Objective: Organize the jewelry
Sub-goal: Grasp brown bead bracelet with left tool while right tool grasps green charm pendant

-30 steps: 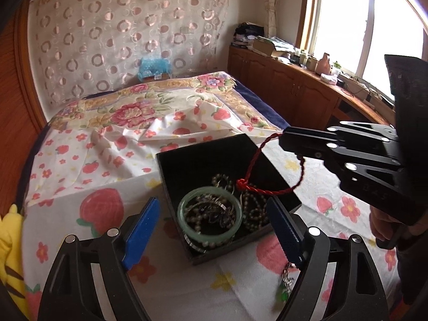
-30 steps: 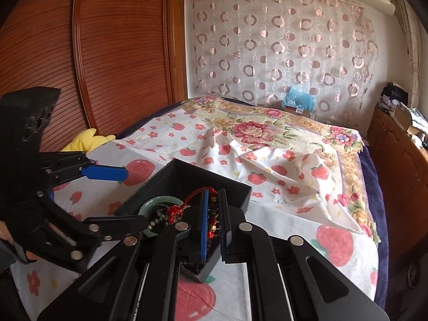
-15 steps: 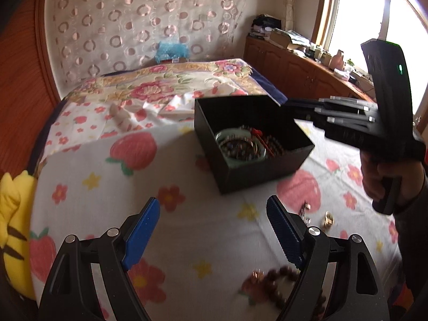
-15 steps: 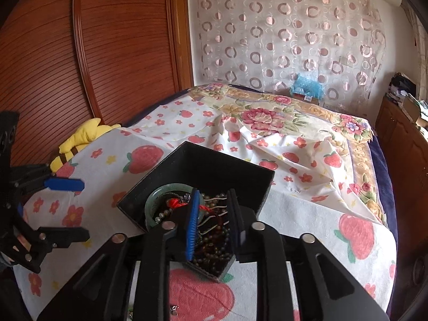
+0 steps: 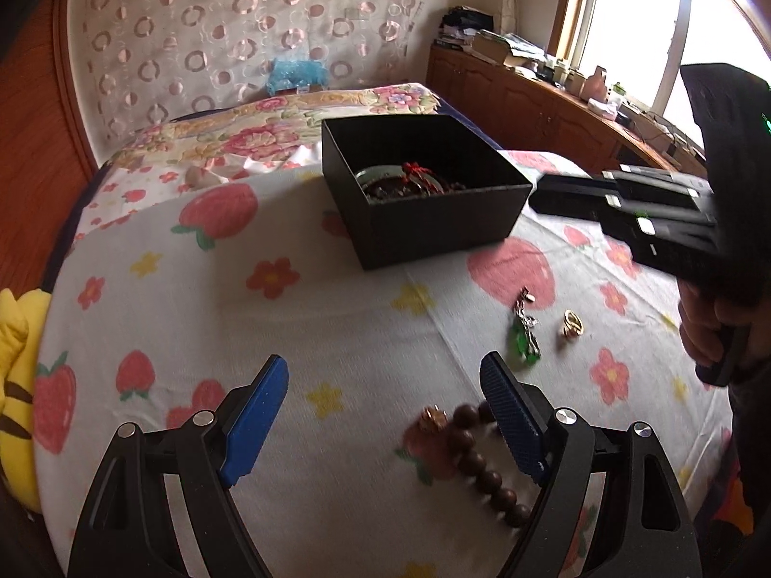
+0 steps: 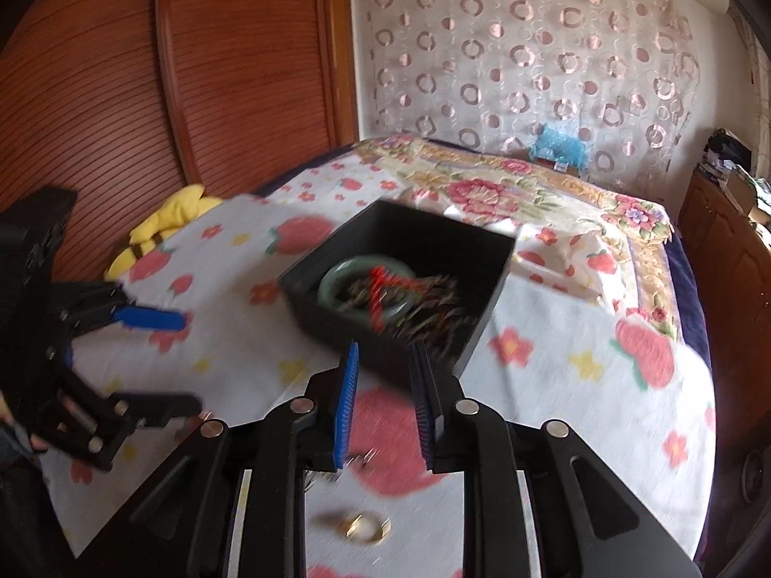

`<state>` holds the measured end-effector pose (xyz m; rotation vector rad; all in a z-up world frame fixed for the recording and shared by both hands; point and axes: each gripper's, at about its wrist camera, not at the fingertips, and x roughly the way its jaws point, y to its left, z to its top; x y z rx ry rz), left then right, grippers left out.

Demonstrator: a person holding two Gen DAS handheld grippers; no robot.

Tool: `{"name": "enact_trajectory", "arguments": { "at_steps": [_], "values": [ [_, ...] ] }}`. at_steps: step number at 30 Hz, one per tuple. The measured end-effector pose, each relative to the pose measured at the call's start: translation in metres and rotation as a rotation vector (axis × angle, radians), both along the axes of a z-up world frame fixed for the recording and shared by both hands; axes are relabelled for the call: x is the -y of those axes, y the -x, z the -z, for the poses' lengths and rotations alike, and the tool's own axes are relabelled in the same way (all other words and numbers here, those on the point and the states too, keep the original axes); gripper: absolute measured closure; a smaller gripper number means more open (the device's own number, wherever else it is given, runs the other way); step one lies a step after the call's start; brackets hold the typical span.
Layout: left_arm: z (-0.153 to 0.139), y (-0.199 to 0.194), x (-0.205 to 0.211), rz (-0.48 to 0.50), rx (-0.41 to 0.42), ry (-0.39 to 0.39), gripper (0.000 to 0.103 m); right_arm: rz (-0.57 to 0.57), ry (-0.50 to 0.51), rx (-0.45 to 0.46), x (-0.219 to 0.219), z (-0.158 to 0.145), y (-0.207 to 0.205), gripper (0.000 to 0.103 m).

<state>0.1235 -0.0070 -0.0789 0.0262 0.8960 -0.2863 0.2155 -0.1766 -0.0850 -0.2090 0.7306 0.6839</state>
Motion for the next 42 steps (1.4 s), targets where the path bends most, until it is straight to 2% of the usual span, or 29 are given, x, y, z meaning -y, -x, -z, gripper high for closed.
{"name": "enact_trajectory", "arguments": {
  "at_steps": [6,11,16,21,24,25,28,29,30,33,36,38,41,42],
  "values": [
    [0.002,0.009,0.000,0.005,-0.005,0.006,0.024,-0.063,0.029,-0.079,-0.016,0.024,0.030,0.079],
    [0.003,0.015,0.001,0.007,-0.008,0.009,0.024,-0.073,0.054,-0.124,-0.023,0.038,0.037,0.079],
    [0.007,0.021,0.000,0.010,-0.018,0.015,0.024,-0.075,0.080,-0.149,-0.028,0.046,0.036,0.079],
    [0.012,0.027,0.004,0.026,-0.035,0.013,0.024,-0.068,0.119,-0.136,-0.034,0.049,0.035,0.080],
    [0.011,0.030,0.006,0.036,-0.036,0.014,0.024,-0.055,0.170,-0.087,-0.037,0.050,0.037,0.089],
    [0.011,0.032,0.008,0.041,-0.033,0.014,0.024,-0.054,0.173,-0.085,-0.037,0.050,0.037,0.095],
    [0.010,0.037,0.014,0.064,-0.032,0.018,0.025,-0.042,0.176,-0.078,-0.032,0.050,0.035,0.096],
    [0.010,0.039,0.017,0.074,-0.031,0.022,0.027,-0.037,0.174,-0.078,-0.030,0.050,0.035,0.096],
    [0.010,0.040,0.018,0.082,-0.032,0.025,0.036,-0.031,0.172,-0.077,-0.028,0.050,0.035,0.096],
    [0.013,0.044,0.026,0.104,-0.043,0.023,0.052,-0.020,0.159,-0.076,-0.020,0.047,0.036,0.096],
    [0.018,0.043,0.032,0.112,-0.057,0.012,0.063,-0.006,0.148,-0.070,-0.015,0.044,0.036,0.096],
    [0.022,0.042,0.035,0.117,-0.075,0.002,0.069,-0.002,0.140,-0.067,-0.013,0.042,0.036,0.096],
    [0.022,0.043,0.038,0.122,-0.063,-0.023,0.070,0.001,0.124,-0.062,-0.010,0.038,0.036,0.096],
    [0.022,0.042,0.038,0.120,-0.061,-0.028,0.074,0.001,0.120,-0.059,-0.009,0.037,0.036,0.096]
  ]
}}
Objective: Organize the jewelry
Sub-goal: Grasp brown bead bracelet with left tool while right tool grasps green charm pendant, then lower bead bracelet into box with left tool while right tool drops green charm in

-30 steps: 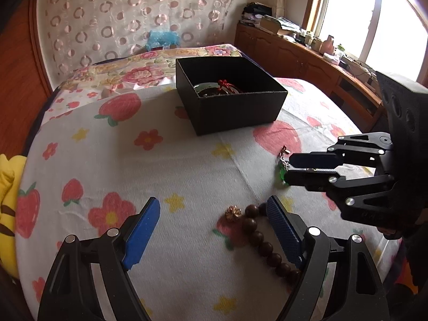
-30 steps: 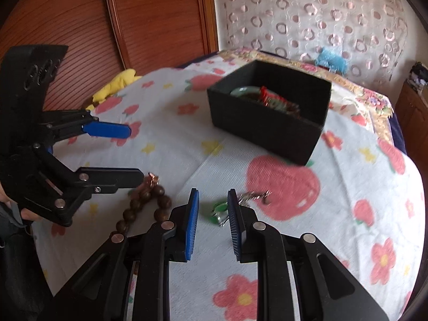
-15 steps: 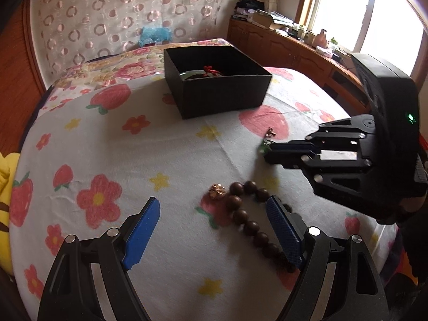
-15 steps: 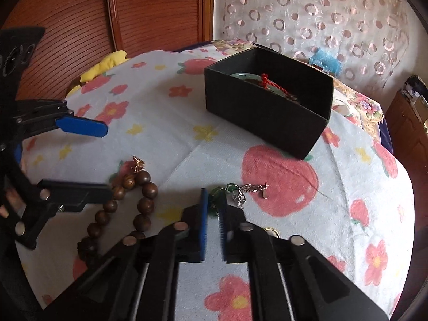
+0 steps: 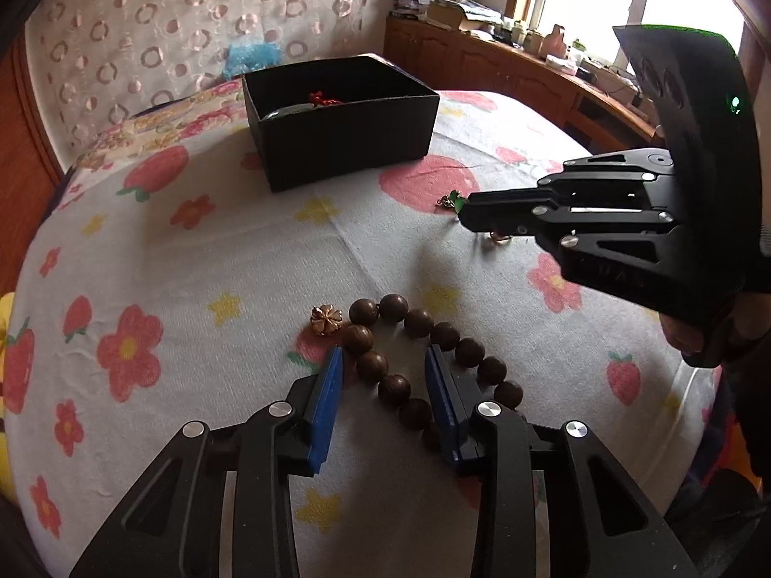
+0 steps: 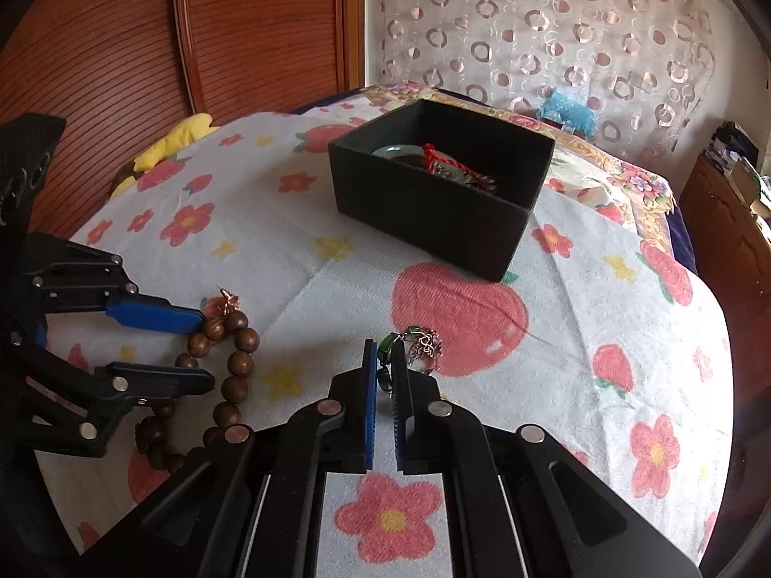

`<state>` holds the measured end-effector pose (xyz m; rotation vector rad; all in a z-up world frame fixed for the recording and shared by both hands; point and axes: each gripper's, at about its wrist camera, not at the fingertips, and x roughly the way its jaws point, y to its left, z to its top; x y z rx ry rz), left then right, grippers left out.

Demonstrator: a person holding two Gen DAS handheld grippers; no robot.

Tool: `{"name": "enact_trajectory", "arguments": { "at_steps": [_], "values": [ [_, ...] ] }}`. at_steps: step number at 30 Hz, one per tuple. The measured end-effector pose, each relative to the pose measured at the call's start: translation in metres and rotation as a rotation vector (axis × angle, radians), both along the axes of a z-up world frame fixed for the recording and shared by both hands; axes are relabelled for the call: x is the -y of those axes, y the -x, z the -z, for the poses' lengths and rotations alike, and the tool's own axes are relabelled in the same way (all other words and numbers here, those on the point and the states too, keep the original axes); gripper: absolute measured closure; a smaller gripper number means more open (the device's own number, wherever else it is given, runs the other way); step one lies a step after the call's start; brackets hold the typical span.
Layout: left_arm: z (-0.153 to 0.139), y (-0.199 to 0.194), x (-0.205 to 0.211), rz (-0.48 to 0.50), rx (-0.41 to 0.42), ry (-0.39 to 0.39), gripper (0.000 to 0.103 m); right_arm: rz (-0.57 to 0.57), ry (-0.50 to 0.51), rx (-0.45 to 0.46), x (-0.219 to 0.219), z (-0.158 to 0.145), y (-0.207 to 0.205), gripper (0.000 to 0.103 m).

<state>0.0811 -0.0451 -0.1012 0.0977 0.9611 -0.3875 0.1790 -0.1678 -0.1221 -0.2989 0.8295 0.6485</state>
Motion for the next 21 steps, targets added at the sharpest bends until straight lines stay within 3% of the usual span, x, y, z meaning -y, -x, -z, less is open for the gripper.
{"name": "enact_trajectory", "arguments": {
  "at_steps": [2,5,21],
  "values": [
    [0.000,0.000,0.001,-0.010,0.011,-0.027,0.084,0.000,-0.008,0.006,0.001,-0.003,0.000,0.096],
    [-0.001,-0.002,-0.003,-0.011,0.007,-0.013,0.091,0.000,-0.021,0.016,0.003,-0.008,-0.001,0.096],
    [-0.068,-0.029,-0.012,-0.027,0.151,0.084,0.091,0.000,-0.110,0.126,0.016,-0.064,-0.030,0.096]
  ]
}}
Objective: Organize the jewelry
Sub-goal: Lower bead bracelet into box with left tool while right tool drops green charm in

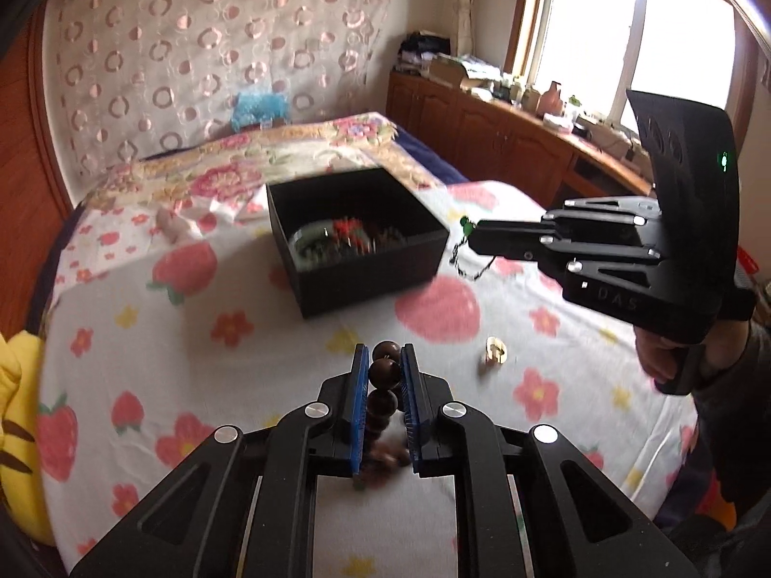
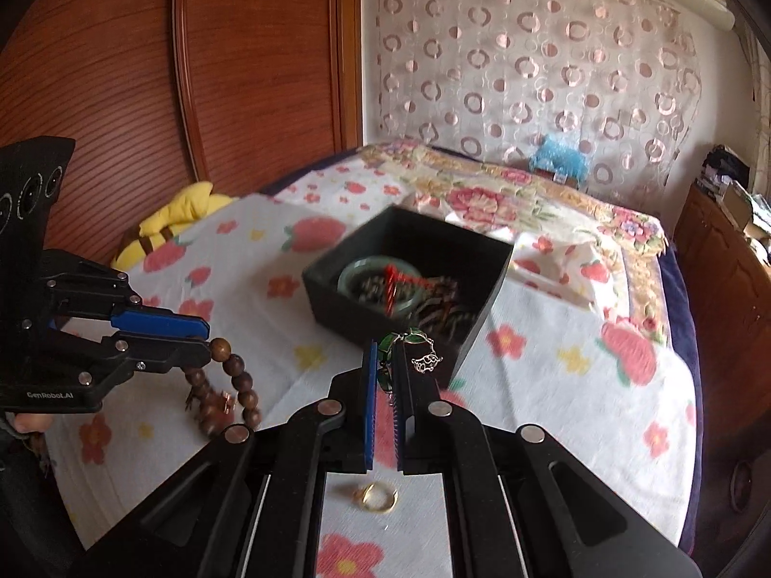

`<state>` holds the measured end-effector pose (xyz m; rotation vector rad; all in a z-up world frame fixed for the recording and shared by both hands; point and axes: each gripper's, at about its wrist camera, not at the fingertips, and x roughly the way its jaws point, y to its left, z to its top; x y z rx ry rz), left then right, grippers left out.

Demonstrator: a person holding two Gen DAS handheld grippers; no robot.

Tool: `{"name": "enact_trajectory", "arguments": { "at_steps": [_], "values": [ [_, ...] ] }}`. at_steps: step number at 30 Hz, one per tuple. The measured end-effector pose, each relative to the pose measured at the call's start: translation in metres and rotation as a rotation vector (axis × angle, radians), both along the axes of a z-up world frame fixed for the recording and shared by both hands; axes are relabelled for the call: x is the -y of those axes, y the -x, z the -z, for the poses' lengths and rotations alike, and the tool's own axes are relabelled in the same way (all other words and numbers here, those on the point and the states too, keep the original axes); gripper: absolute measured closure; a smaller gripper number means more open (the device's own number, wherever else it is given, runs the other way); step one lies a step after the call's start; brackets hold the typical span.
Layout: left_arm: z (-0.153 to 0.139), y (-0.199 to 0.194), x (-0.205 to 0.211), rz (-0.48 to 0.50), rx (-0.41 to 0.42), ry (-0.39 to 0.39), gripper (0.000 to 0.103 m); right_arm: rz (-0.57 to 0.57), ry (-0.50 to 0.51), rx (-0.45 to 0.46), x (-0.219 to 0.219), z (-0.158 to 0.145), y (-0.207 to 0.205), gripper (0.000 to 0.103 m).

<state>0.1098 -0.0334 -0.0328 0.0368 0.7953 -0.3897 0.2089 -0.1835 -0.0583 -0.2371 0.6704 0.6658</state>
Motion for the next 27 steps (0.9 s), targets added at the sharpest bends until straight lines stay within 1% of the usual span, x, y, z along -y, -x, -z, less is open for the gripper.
{"name": "enact_trajectory", "arguments": {
  "at_steps": [5,9,14,19,24,25,27],
  "values": [
    [-0.021,-0.011,0.005,0.000,0.059,-0.006,0.091,-0.006,-0.011,0.015,-0.002,-0.007,-0.018,0.096],
    [-0.036,-0.026,0.005,-0.021,0.099,-0.013,0.091,-0.010,-0.025,0.024,-0.007,-0.010,-0.033,0.096],
    [-0.048,-0.048,0.001,-0.036,0.127,-0.014,0.091,-0.018,-0.044,0.024,-0.010,-0.013,-0.047,0.096],
    [-0.053,-0.070,0.002,-0.044,0.147,-0.018,0.091,-0.013,-0.051,0.009,-0.012,-0.005,-0.060,0.095],
    [-0.049,-0.095,0.005,-0.039,0.139,-0.017,0.091,0.004,-0.042,-0.008,-0.008,0.002,-0.067,0.095],
    [-0.048,-0.099,0.006,-0.036,0.137,-0.018,0.091,0.007,-0.043,-0.009,-0.007,0.003,-0.068,0.094],
    [-0.045,-0.103,0.008,-0.037,0.133,-0.018,0.091,0.013,-0.047,-0.010,-0.004,0.003,-0.067,0.087]
  ]
}}
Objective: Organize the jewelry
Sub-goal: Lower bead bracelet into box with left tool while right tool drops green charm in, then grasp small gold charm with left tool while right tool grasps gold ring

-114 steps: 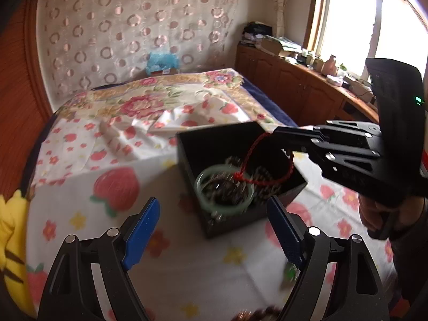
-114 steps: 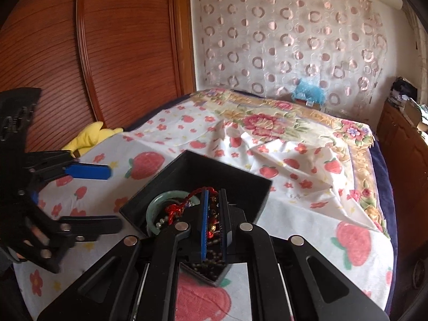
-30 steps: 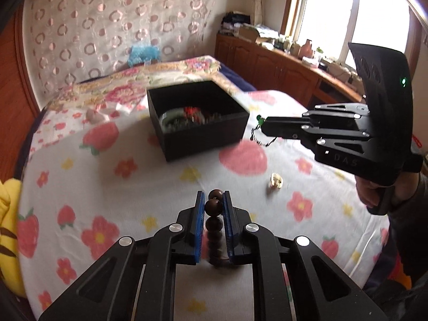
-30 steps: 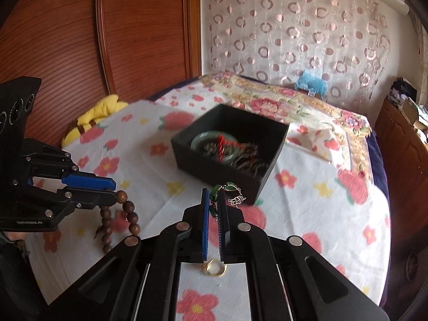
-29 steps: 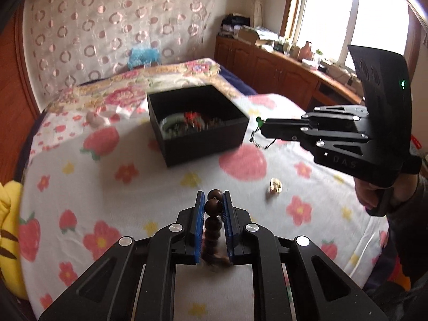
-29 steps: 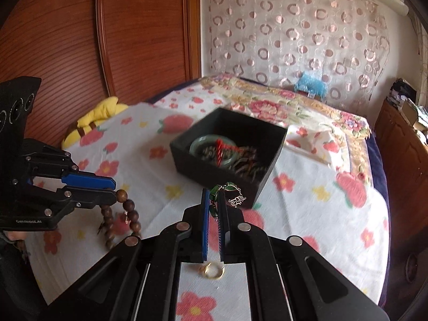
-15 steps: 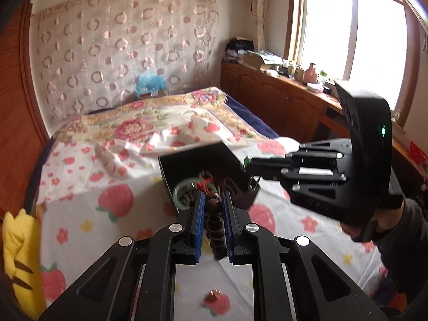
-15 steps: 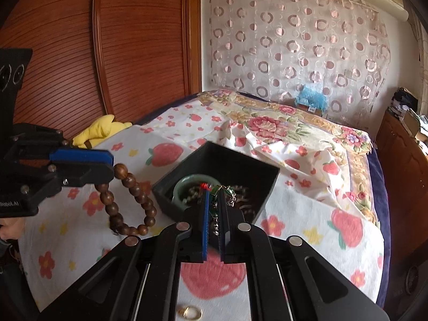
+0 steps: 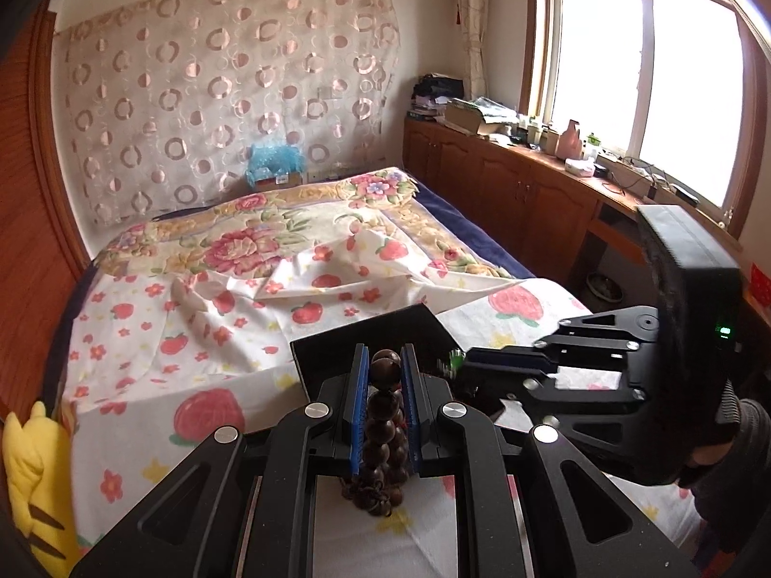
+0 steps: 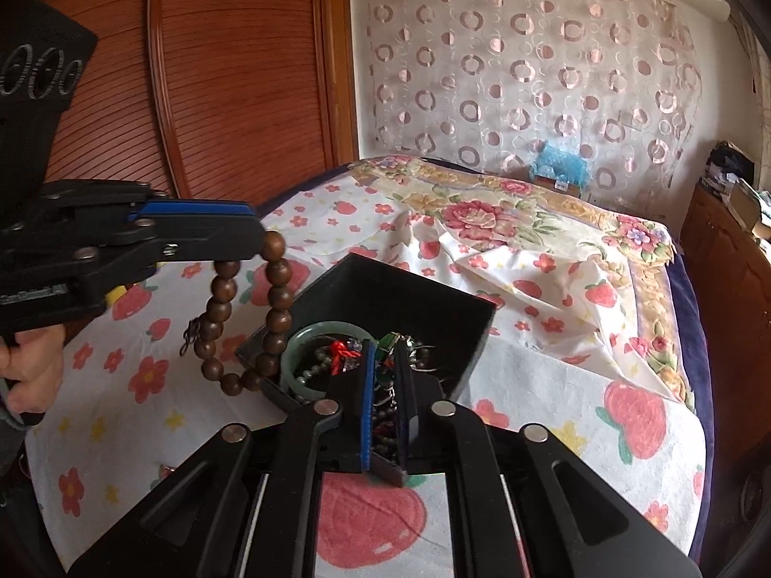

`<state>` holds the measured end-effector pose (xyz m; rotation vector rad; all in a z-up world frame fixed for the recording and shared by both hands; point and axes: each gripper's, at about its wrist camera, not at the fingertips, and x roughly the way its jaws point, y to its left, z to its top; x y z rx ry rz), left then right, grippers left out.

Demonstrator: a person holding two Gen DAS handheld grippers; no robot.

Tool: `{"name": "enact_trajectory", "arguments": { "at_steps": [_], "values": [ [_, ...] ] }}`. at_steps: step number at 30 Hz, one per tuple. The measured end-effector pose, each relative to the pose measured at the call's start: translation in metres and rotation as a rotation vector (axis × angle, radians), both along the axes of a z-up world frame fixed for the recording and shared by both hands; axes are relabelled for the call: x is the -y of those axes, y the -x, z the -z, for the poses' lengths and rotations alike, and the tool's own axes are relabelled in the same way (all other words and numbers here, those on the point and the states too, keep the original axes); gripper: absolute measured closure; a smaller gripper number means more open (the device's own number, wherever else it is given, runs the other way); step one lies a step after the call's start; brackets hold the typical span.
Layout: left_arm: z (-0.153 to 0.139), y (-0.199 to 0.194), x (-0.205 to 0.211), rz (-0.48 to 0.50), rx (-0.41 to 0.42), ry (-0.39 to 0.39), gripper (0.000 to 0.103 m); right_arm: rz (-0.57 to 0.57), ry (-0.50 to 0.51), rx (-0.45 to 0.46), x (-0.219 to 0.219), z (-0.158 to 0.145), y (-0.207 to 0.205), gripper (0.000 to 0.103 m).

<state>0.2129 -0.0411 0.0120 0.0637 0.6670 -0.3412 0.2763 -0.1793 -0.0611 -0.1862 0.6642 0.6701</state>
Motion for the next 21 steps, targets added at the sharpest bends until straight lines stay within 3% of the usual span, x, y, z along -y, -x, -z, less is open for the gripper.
{"name": "enact_trajectory", "arguments": {
  "at_steps": [2,12,17,21],
  "values": [
    [0.003,-0.008,0.000,0.002,-0.008,0.011,0.091,0.000,-0.001,0.001,0.002,0.000,0.000,0.080],
    [-0.003,-0.024,0.002,0.000,0.013,0.033,0.091,0.008,0.020,-0.013,0.011,0.002,0.015,0.080],
    [0.011,-0.028,0.002,0.000,-0.035,0.017,0.090,0.009,0.037,-0.059,0.018,0.019,0.034,0.080],
    [0.018,-0.017,-0.001,0.002,-0.042,0.010,0.071,0.007,0.046,-0.100,0.021,0.033,0.051,0.079]
  ]
}}
